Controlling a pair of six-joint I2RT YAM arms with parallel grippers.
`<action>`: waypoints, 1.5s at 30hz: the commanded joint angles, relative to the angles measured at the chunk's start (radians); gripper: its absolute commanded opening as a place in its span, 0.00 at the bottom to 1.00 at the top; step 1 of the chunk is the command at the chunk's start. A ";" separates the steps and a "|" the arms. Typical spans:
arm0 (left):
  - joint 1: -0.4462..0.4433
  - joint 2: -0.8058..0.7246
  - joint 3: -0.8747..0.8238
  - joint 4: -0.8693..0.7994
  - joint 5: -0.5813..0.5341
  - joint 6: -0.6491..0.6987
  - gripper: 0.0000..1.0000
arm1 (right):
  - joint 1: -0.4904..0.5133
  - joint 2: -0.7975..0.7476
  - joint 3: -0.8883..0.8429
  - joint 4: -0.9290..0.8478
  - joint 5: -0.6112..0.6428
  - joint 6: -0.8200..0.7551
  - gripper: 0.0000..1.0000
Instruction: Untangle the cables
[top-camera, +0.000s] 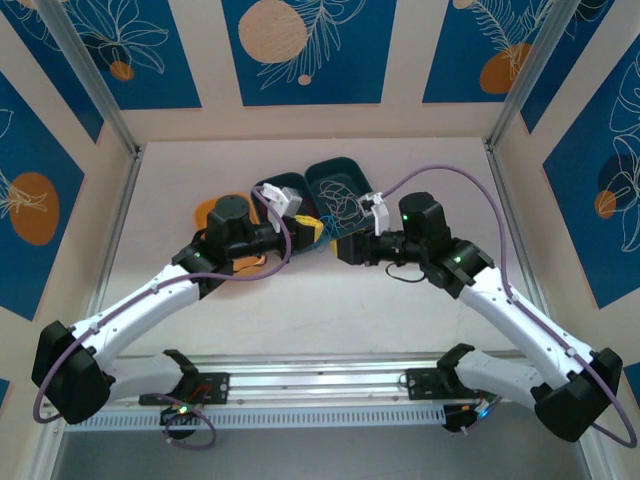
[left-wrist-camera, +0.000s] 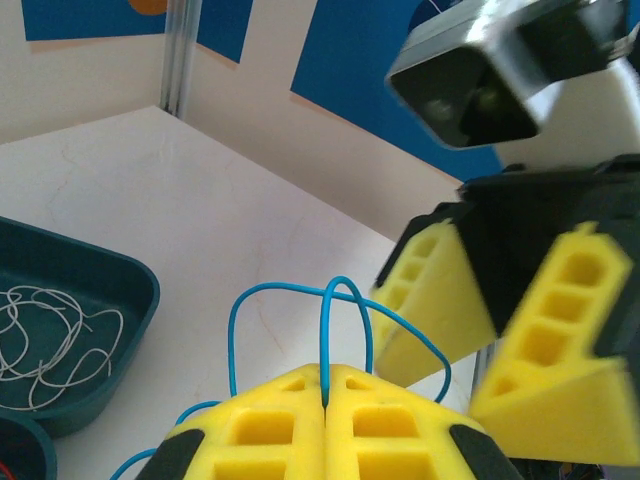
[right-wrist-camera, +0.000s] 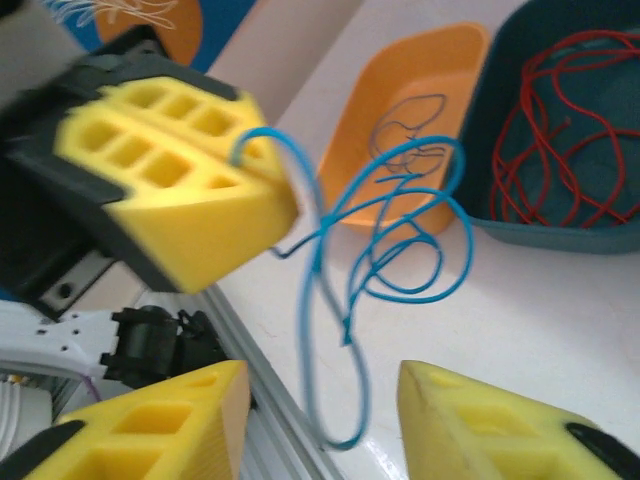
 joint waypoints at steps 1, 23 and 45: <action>-0.007 -0.013 -0.005 0.006 0.034 0.005 0.00 | 0.008 0.014 0.042 -0.010 0.043 -0.020 0.36; -0.006 -0.187 -0.028 -0.235 -0.252 0.132 0.00 | -0.310 -0.237 -0.122 -0.143 0.354 0.329 0.00; -0.008 -0.072 -0.145 0.071 -0.230 0.227 0.60 | -0.257 -0.118 0.068 -0.041 -0.008 0.306 0.00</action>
